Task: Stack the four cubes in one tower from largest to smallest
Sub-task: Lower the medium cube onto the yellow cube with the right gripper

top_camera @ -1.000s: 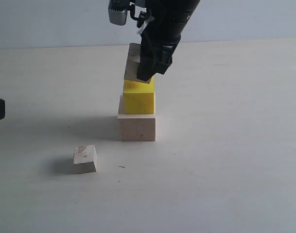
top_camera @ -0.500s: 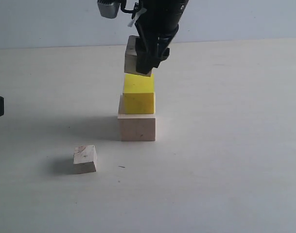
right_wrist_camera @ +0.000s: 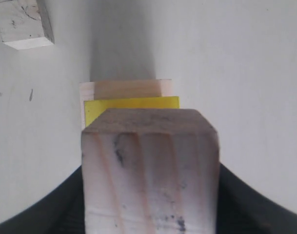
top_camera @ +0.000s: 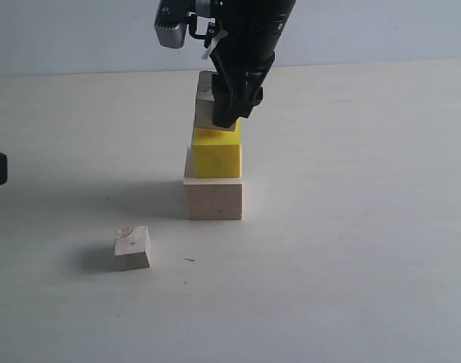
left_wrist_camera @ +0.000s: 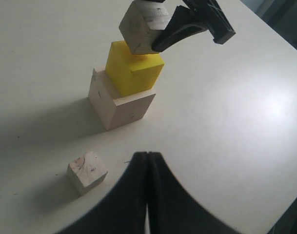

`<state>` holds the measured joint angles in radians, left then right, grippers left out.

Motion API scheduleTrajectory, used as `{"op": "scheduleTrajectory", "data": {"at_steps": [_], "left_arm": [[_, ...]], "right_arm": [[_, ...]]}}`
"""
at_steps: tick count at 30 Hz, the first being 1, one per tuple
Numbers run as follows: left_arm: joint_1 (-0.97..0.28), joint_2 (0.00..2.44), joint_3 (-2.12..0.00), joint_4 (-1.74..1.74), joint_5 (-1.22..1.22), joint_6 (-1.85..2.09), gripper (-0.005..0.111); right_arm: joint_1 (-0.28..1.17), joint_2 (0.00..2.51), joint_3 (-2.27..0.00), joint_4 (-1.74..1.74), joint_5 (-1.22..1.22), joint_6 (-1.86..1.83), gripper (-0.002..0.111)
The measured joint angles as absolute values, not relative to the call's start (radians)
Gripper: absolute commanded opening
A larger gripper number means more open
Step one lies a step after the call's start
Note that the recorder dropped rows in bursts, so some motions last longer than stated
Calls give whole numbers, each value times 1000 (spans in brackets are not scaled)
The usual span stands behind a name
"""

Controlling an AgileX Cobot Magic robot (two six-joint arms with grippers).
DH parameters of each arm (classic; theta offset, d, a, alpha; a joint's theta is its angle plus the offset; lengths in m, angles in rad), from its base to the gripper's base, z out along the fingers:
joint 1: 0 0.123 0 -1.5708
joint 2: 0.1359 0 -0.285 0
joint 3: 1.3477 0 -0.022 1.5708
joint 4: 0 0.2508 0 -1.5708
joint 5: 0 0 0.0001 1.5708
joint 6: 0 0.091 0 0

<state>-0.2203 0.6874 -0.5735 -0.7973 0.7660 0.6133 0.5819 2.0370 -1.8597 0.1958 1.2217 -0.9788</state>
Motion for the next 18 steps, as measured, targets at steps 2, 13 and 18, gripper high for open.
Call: {"op": "scheduleTrajectory", "data": {"at_steps": [2, 13, 18], "left_arm": [[-220, 687, -573, -797, 766, 613, 0], [-220, 687, -573, -797, 772, 613, 0], [-220, 687, -573, -797, 772, 613, 0]], "right_arm": [[582, 2037, -1860, 196, 1222, -983, 0], [582, 2037, -1860, 198, 1222, -998, 0], [582, 2039, -1860, 217, 1222, -998, 0]]}}
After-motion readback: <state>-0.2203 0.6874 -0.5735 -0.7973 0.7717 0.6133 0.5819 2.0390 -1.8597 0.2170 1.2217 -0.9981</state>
